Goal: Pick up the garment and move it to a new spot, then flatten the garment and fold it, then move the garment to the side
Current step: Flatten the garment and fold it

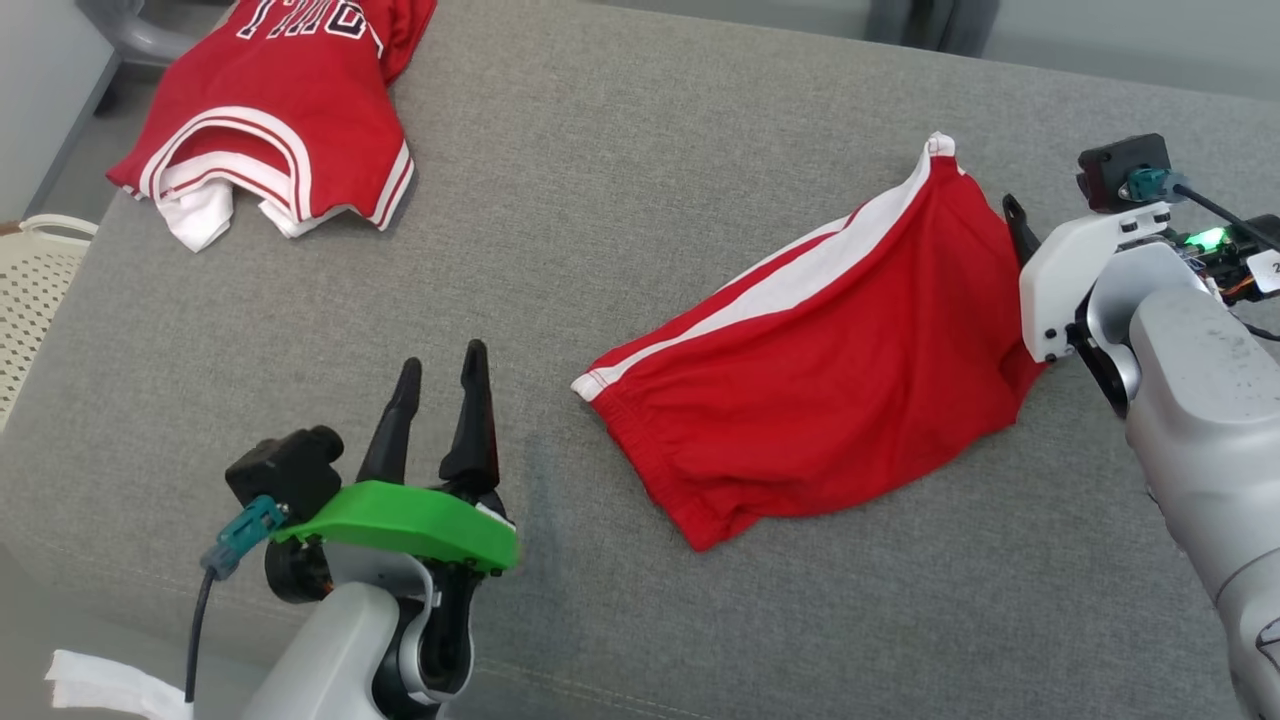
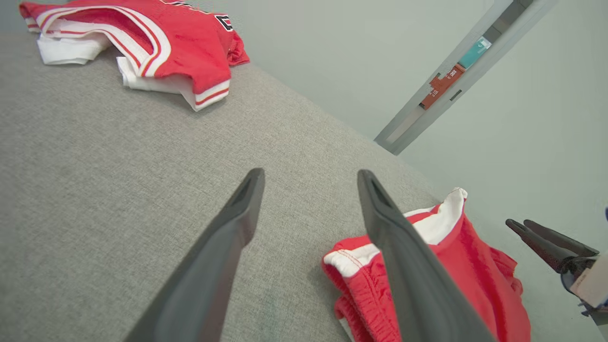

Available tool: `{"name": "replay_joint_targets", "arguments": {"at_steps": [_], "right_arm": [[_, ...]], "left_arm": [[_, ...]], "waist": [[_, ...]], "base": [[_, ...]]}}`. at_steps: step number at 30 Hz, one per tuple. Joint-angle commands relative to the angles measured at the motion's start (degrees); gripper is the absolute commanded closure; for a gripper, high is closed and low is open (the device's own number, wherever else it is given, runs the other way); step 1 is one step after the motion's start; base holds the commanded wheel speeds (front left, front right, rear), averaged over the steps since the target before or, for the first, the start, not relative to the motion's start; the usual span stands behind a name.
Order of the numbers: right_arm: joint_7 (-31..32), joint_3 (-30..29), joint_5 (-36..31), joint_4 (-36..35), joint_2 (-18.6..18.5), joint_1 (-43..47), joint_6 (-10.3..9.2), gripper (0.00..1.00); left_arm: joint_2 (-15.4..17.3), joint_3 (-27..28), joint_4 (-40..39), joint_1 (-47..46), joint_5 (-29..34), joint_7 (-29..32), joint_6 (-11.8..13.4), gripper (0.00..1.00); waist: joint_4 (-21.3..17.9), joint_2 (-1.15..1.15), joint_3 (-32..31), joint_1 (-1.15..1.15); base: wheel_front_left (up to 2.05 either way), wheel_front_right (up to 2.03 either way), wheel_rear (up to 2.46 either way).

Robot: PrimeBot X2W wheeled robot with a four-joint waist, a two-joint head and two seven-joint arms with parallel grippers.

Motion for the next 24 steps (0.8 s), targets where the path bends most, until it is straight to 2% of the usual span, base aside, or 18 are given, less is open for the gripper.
{"name": "replay_joint_targets", "arguments": {"at_steps": [1,9,15,16,17,21,24], "right_arm": [[1.2,0.5,1.0,0.6,-0.6,1.0,-0.08,0.00],[7.3,2.8,5.3,2.8,-2.0,1.6,-0.08,0.00],[11.3,4.3,9.3,3.7,-1.9,3.3,-0.08,0.00],[11.7,4.5,10.0,3.6,-1.9,3.7,-0.07,0.38],[12.0,4.6,10.6,3.4,-2.0,4.0,-0.07,0.59],[12.9,5.0,13.6,2.7,-2.0,5.0,-0.07,1.00],[11.9,5.0,15.7,1.7,-1.9,5.7,-0.08,1.00]], "left_arm": [[0.6,0.9,-0.9,1.2,1.3,0.0,0.7,0.00],[1.9,3.8,-3.5,3.9,6.9,0.0,2.5,0.00],[1.8,5.6,-4.3,5.6,8.5,0.0,2.4,0.00],[1.7,5.9,-4.4,5.8,8.7,0.0,2.4,0.00],[1.7,6.0,-4.4,5.9,9.1,0.0,2.4,0.00],[2.0,6.1,-4.3,6.2,10.0,0.0,2.3,0.00],[1.9,6.0,-4.1,6.1,10.5,0.0,2.1,0.00]], "waist": [[0.6,0.00,-0.3,0.00],[2.9,0.00,1.0,0.00],[3.6,0.00,0.8,0.00],[3.6,0.00,0.7,0.00],[3.6,0.00,0.6,0.00],[2.9,0.00,0.2,0.00],[1.9,0.00,-0.1,0.00]], "base": [[0.00,0.00,0.00],[0.00,0.00,0.00],[0.00,0.00,0.00],[0.00,0.00,0.00],[0.00,0.00,0.00],[0.00,0.00,0.00],[0.00,0.00,0.00]]}}
